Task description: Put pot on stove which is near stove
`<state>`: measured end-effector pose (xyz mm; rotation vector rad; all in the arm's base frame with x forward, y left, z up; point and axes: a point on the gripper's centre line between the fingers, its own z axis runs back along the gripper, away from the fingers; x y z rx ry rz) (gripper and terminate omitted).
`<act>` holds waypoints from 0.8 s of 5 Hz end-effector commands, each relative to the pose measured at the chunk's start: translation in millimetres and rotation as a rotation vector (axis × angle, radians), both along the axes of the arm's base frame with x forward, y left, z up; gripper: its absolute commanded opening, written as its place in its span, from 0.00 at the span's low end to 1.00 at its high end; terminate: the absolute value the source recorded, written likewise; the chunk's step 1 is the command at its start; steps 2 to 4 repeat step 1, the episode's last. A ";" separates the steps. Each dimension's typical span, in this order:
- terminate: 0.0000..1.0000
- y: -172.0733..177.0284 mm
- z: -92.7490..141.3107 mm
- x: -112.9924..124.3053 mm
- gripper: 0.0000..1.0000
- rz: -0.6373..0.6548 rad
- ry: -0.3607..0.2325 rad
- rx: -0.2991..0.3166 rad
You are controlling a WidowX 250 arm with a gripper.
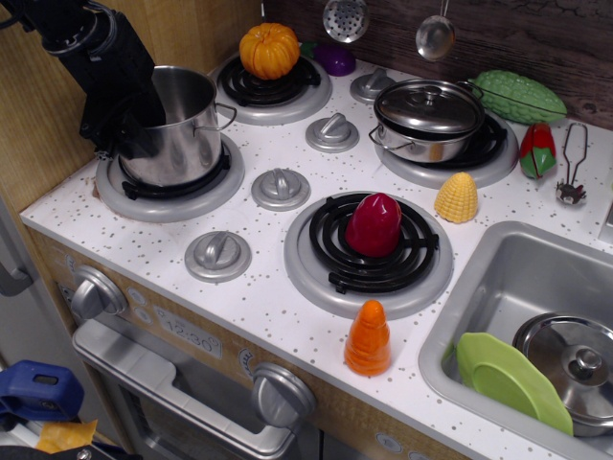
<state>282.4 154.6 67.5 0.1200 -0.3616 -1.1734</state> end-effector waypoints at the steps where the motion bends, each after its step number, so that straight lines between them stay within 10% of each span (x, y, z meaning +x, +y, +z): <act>1: 1.00 6.8 12.0 1.2 1.00 0.014 -0.035 0.026; 4: 1.00 6.8 12.0 1.2 1.00 0.014 -0.035 0.026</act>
